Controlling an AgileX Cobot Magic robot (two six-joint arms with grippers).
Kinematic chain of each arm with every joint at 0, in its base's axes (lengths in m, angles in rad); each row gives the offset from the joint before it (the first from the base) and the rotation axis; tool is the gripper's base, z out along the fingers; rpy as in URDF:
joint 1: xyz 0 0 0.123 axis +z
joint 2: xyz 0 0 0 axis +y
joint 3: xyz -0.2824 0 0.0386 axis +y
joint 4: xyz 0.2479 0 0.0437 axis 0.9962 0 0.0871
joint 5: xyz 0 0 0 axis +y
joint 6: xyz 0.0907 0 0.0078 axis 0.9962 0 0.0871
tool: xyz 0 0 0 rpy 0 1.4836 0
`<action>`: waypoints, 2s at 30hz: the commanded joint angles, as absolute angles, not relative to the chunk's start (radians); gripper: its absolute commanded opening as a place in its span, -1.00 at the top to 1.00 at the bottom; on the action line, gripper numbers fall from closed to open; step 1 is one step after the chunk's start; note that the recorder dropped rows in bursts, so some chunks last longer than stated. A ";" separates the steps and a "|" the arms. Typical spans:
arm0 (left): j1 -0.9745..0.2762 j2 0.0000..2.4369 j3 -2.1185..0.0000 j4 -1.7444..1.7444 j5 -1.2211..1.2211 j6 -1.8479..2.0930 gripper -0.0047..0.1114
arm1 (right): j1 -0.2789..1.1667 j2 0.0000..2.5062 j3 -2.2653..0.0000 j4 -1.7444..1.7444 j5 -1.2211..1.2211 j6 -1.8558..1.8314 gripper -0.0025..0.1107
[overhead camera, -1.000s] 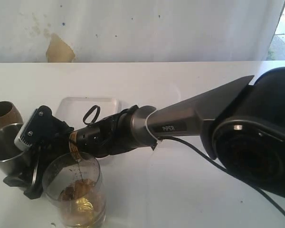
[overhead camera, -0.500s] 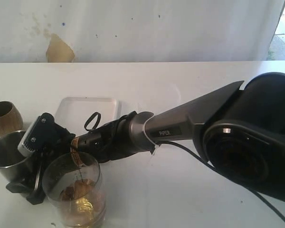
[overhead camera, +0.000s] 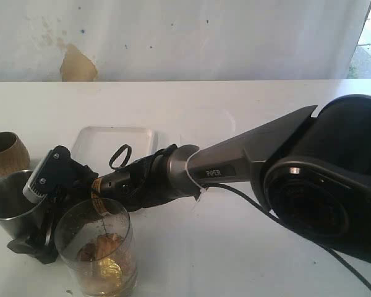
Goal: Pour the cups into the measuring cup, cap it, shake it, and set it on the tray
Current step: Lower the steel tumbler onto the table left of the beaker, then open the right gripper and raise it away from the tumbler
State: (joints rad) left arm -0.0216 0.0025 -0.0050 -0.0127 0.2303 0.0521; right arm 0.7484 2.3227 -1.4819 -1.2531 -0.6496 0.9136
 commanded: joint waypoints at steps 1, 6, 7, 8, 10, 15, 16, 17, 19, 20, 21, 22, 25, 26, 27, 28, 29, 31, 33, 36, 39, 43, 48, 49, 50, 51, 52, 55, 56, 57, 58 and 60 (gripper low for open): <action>-0.023 0.000 0.000 -0.007 0.232 0.050 0.90 | 0.746 2.317 -1.488 -1.245 -0.599 0.893 -0.75; -0.023 0.000 0.000 -0.007 0.232 0.050 0.90 | 0.746 2.297 -1.495 -1.245 -0.550 0.893 -0.75; -0.023 0.000 0.000 -0.007 0.232 0.050 0.90 | 0.746 2.292 -1.500 -1.245 -0.538 0.893 -0.75; -0.023 0.000 0.000 -0.007 0.232 0.050 0.90 | 0.746 2.286 -1.502 -1.245 -0.538 0.893 -0.75; -0.023 0.000 0.000 -0.007 0.232 0.050 0.90 | 0.746 2.275 -1.504 -1.245 -0.536 0.893 -0.75; -0.023 0.000 0.000 -0.007 0.232 0.050 0.90 | 0.746 2.247 -1.504 -1.250 -0.537 0.893 -0.75; -0.023 0.000 0.000 -0.007 0.232 0.050 0.90 | 0.746 2.244 -1.504 -1.250 -0.537 0.893 -0.75; -0.023 0.000 0.000 -0.007 0.232 0.050 0.90 | 0.746 2.241 -1.504 -1.250 -0.540 0.893 -0.75; -0.023 0.000 0.000 -0.007 0.232 0.050 0.90 | 0.746 2.232 -1.504 -1.250 -0.540 0.893 -0.75; -0.023 0.000 0.000 -0.007 0.232 0.050 0.90 | 0.746 2.228 -1.504 -1.250 -0.545 0.893 -0.75; -0.023 0.000 0.000 -0.007 0.232 0.050 0.90 | 0.746 2.224 -1.504 -1.250 -0.547 0.893 -0.75; -0.023 0.000 0.000 -0.007 0.232 0.050 0.90 | 0.746 2.217 -1.504 -1.250 -0.555 0.893 -0.75; -0.023 0.000 0.000 -0.007 0.232 0.050 0.90 | 0.746 2.212 -1.504 -1.253 -0.569 0.893 -0.75; -0.023 0.000 0.000 -0.007 0.232 0.050 0.90 | 0.746 2.212 -1.504 -1.253 -0.569 0.893 -0.75; -0.023 0.000 0.000 -0.007 0.232 0.050 0.90 | 0.746 2.212 -1.504 -1.253 -0.569 0.893 -0.75; -0.023 0.000 0.000 -0.007 0.232 0.050 0.90 | 0.746 2.212 -1.504 -1.253 -0.569 0.893 -0.75; -0.023 0.000 0.000 -0.007 0.232 0.050 0.90 | 0.746 2.212 -1.504 -1.253 -0.571 0.893 -0.75; -0.023 0.000 0.000 -0.007 0.232 0.050 0.90 | 0.746 2.206 -1.504 -1.253 -0.571 0.893 -0.75; -0.023 0.000 0.000 -0.007 0.232 0.050 0.90 | 0.746 2.194 -1.504 -1.253 -0.568 0.893 -0.75; -0.023 0.000 0.000 -0.007 0.232 0.050 0.90 | 0.746 2.175 -1.504 -1.253 -0.565 0.893 -0.75; -0.023 0.000 0.000 -0.007 0.232 0.050 0.90 | 0.746 2.166 -1.504 -1.253 -0.565 0.893 -0.75; -0.023 0.000 0.000 -0.007 0.232 0.050 0.90 | 0.746 2.155 -1.504 -1.253 -0.567 0.893 -0.75; -0.023 0.000 0.000 -0.007 0.232 0.050 0.90 | 0.746 2.136 -1.504 -1.253 -0.571 0.893 -0.75; -0.023 0.000 0.000 -0.007 0.232 0.050 0.90 | 0.746 2.129 -1.504 -1.253 -0.571 0.893 -0.75; -0.023 0.000 0.000 -0.007 0.232 0.050 0.90 | 0.746 2.124 -1.504 -1.253 -0.571 0.893 -0.75; -0.023 0.000 0.000 -0.007 0.232 0.050 0.90 | 0.746 2.116 -1.504 -1.253 -0.571 0.893 -0.75; -0.023 0.000 0.000 -0.007 0.232 0.050 0.90 | 0.746 2.111 -1.504 -1.253 -0.571 0.895 -0.75; -0.023 0.000 0.000 -0.007 0.232 0.050 0.90 | 0.746 2.084 -1.504 -1.253 -0.571 0.922 -0.75; -0.023 0.000 0.000 -0.007 0.232 0.050 0.90 | 0.746 2.072 -1.504 -1.253 -0.571 0.932 -0.75; -0.023 0.000 0.000 -0.007 0.232 0.050 0.90 | 0.746 2.060 -1.504 -1.253 -0.571 0.949 -0.75; -0.023 0.000 0.000 -0.007 0.232 0.050 0.90 | 0.746 2.046 -1.504 -1.253 -0.571 0.958 -0.75; -0.023 0.000 0.000 -0.007 0.232 0.050 0.90 | 0.746 2.010 -1.504 -1.253 -0.546 0.975 -0.75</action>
State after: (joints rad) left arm -0.0216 0.0025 -0.0050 -0.0127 0.2303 0.0521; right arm 0.7484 2.0618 -1.4963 -1.2569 -0.5603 0.9424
